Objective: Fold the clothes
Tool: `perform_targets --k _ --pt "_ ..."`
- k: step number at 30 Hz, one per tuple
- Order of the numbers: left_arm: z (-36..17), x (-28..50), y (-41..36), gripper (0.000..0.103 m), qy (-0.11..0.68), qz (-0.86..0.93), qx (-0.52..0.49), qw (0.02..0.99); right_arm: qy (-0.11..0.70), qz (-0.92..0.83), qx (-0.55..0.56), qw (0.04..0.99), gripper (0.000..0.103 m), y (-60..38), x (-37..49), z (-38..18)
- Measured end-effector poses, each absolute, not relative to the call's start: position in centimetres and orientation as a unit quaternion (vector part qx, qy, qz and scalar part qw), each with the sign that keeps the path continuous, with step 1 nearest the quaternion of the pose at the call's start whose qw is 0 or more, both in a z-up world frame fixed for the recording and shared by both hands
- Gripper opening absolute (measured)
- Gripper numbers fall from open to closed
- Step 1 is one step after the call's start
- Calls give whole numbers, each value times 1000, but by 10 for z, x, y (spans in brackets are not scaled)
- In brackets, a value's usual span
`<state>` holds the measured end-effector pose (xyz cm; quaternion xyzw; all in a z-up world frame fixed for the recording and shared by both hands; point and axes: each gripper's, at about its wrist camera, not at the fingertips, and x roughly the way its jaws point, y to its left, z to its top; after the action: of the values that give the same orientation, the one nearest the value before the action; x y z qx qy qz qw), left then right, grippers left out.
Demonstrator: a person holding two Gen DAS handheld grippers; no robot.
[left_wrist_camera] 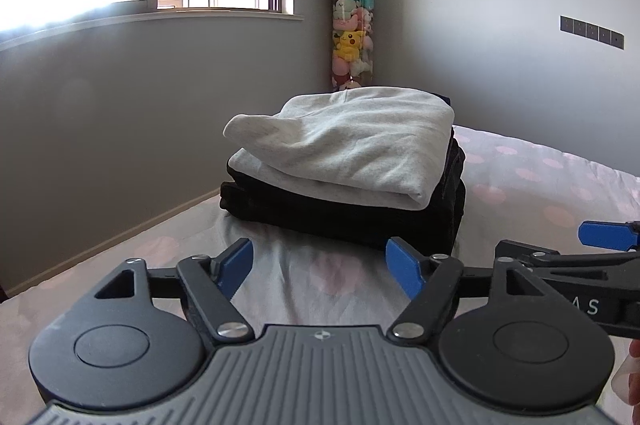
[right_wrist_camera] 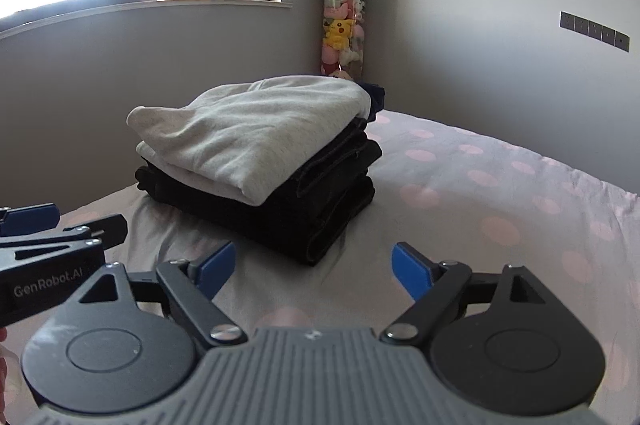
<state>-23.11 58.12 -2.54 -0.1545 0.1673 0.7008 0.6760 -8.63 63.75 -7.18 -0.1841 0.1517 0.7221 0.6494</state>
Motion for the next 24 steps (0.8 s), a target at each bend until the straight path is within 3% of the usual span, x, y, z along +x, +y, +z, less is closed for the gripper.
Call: perform_targets --k 24 --pt "-40 -221 579 90 182 693 -173 676 166 713 -191 654 90 622 -75 -84"
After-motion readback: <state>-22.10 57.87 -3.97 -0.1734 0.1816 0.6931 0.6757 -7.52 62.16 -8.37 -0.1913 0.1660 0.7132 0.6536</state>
